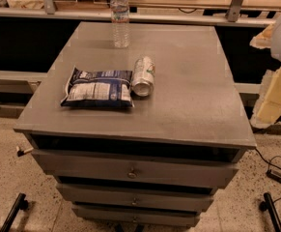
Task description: Knock water bottle over
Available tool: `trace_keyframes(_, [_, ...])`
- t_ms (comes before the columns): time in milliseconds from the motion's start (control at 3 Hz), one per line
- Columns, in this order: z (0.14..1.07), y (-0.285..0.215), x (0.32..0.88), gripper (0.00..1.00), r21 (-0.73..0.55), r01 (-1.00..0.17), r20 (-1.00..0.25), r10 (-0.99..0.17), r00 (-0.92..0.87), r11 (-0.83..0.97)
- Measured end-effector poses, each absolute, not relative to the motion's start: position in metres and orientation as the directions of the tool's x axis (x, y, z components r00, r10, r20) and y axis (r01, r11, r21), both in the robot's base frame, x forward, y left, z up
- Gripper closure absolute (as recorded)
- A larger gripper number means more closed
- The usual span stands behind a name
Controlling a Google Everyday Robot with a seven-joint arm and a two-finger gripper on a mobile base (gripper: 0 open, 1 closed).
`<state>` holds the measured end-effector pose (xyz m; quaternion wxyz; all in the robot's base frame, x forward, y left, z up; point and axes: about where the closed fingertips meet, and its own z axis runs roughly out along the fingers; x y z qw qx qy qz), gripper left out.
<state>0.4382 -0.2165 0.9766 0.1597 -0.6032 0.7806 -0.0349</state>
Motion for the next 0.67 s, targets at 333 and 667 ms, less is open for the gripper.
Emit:
trace_keyframes(333, [0.977,-0.215,0.443,0.00,-0.248,-0.931,-0.214,-0.952,-0.218,0.269])
trace_keyframes(667, [0.979,-0.196,0.493,0.00,-0.249,-0.932,-0.284,-0.940,-0.189,0.263])
